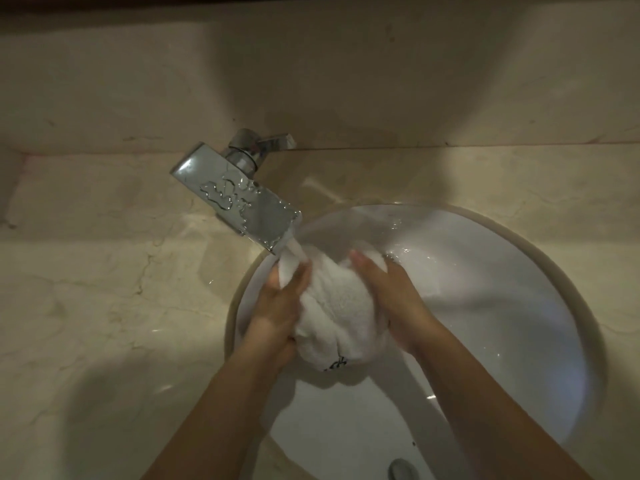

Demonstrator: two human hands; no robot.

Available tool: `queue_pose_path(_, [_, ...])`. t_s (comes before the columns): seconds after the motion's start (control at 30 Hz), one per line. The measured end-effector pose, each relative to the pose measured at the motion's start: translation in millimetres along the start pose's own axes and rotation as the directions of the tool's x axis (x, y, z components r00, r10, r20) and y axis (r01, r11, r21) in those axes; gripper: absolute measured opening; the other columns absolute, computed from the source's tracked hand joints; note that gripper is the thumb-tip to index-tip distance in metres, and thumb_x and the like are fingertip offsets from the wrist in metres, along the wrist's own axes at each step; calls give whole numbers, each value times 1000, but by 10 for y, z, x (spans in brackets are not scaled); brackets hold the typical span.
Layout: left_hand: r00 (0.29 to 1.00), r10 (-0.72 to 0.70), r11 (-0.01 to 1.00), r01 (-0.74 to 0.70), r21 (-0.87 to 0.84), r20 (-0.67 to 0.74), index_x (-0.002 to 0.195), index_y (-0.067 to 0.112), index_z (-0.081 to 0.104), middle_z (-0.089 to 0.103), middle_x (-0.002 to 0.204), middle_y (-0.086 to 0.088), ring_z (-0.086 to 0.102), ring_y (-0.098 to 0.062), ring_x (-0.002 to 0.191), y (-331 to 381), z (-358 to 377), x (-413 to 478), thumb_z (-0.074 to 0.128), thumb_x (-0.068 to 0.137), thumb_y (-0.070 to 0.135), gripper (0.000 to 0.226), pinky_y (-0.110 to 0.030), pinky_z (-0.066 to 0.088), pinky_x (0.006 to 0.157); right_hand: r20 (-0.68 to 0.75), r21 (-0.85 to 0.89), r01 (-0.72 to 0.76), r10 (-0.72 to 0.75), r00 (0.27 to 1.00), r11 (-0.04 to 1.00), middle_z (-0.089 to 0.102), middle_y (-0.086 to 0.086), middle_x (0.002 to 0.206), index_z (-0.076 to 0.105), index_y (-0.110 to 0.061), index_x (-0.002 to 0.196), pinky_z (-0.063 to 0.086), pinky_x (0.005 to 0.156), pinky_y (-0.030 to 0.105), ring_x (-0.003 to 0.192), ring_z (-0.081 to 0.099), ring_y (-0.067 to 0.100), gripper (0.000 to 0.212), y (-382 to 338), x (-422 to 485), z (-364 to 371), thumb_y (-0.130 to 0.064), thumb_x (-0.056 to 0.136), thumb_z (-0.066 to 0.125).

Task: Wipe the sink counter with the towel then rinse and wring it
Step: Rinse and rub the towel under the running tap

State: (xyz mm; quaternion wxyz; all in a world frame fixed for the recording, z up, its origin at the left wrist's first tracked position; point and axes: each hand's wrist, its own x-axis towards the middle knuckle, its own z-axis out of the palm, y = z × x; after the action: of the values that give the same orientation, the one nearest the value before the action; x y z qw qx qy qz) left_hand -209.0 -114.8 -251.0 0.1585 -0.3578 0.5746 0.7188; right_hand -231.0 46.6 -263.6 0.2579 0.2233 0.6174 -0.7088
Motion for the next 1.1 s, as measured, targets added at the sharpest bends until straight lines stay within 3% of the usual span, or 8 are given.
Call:
queue_pose_path(0.1, [975, 197, 978, -187, 96, -101, 123, 8, 65, 77, 107, -14, 76, -22, 100, -94, 3, 56, 54, 104, 27, 29, -41, 61, 87, -51, -137, 65, -73, 996, 988, 81, -5, 90, 75, -20, 98, 59, 80, 33, 89, 78, 14, 22, 26, -42, 109, -41, 98, 68])
queue_pose_path(0.17, [970, 215, 971, -200, 128, -113, 128, 11, 60, 73, 110, 0, 71, 1, 99, -144, 23, 115, 48, 107, 30, 31, -32, 55, 96, -50, -139, 88, -96, 994, 986, 80, -4, 94, 74, -24, 100, 58, 80, 30, 90, 76, 13, 15, 58, -103, 168, -37, 100, 66])
queue_pose_path(0.33, [958, 191, 981, -177, 83, -215, 115, 33, 56, 62, 94, 24, 56, 19, 83, -97, 205, -12, 39, 107, 46, 23, -4, 41, 72, -69, -234, 194, -215, 974, 953, 57, -7, 66, 53, -21, 73, 45, 64, 23, 64, 53, 5, 41, 16, -176, 354, -47, 105, 52])
queue_pose_path(0.53, [931, 190, 968, -126, 215, -311, 90, 29, 64, 67, 88, 13, 64, -18, 95, -21, 267, -110, 30, 104, 61, 49, -35, 48, 91, -146, -398, 281, -362, 921, 873, 55, 0, 61, 45, -14, 63, 46, 67, 43, 62, 53, 20, 55, 64, 4, 598, -45, 108, 42])
queue_pose_path(0.73, [906, 254, 915, -112, 387, -340, 98, 20, 67, 69, 95, 2, 62, -21, 95, -100, 180, 50, 36, 108, 42, 39, -36, 48, 91, -139, -438, 286, -379, 915, 852, 48, -4, 57, 39, -20, 59, 44, 65, 45, 59, 48, 17, 54, 115, 115, 615, -42, 108, 46])
queue_pose_path(0.87, [934, 132, 892, 34, 452, -331, 97, 17, 64, 67, 89, 3, 64, -17, 82, -273, 113, 413, 43, 106, 33, 29, -31, 51, 74, 10, -375, 377, -403, 915, 847, 43, -13, 52, 39, -31, 56, 35, 55, 27, 53, 40, 2, 53, 277, -160, 445, -36, 108, 50])
queue_pose_path(0.97, [901, 63, 888, 145, 436, -429, 92, 13, 68, 74, 101, -2, 54, -8, 67, -354, 182, 462, 40, 105, 48, 47, -27, 37, 59, -49, -362, 354, -397, 917, 862, 42, -13, 50, 38, -30, 54, 35, 55, 31, 52, 39, 3, 56, 343, -199, 438, -36, 109, 50])
queue_pose_path(1.1, [919, 124, 938, 15, 346, -375, 94, 10, 67, 64, 90, -1, 61, -23, 95, -147, 269, -77, 40, 109, 35, 40, -21, 42, 73, -177, -403, 234, -326, 929, 885, 43, -5, 48, 36, -21, 51, 37, 62, 39, 52, 42, 14, 60, 123, 165, 549, -32, 109, 49])
